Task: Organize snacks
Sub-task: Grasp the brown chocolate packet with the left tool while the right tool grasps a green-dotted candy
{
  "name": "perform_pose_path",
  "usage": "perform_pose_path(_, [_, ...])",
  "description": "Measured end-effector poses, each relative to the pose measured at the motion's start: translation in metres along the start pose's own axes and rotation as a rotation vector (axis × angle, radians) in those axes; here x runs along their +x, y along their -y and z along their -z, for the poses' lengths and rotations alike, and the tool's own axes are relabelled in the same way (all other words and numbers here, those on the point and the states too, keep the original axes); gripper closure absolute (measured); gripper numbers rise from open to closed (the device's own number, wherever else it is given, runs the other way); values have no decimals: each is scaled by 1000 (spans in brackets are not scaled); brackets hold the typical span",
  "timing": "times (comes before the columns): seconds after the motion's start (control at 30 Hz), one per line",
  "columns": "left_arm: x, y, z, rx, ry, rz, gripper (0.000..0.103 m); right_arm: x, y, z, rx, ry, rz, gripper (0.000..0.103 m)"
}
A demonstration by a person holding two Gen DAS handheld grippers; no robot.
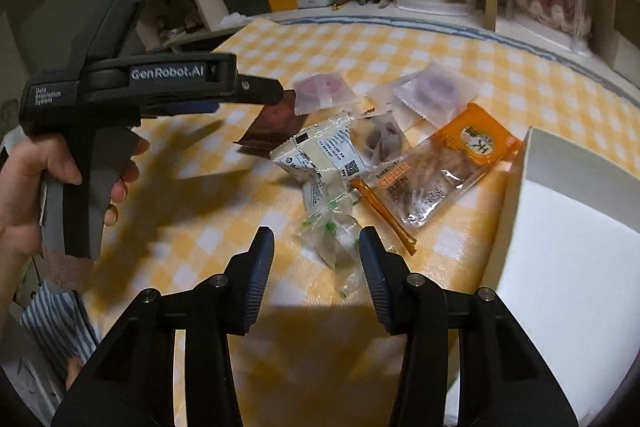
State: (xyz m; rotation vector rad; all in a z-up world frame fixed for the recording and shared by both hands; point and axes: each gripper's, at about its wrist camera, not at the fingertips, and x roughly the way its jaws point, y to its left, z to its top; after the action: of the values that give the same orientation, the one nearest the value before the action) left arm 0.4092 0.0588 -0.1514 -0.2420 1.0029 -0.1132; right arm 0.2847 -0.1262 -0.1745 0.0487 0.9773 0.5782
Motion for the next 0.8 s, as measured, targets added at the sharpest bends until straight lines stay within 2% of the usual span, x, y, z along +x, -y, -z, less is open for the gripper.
perform_pose_path(0.17, [14,5,1,43,-27,-11,31,10,12,-5,56,-18,-18,59])
perform_pose_path(0.4, [28,26,-1,106,-17,-42,31,15,7,-13,29,-9,-24,57])
perform_pose_path(0.53, [30,27,2,114,-6,-82,30,20,-1,-9,-12,-71,-31,57])
perform_pose_path(0.67, [28,23,3,93,-4,-67,29,21,-3,5,1,-153,-65,57])
perform_pose_path(0.8, [25,20,4,99,-7,-66,36,19,-7,12,22,-167,-50,57])
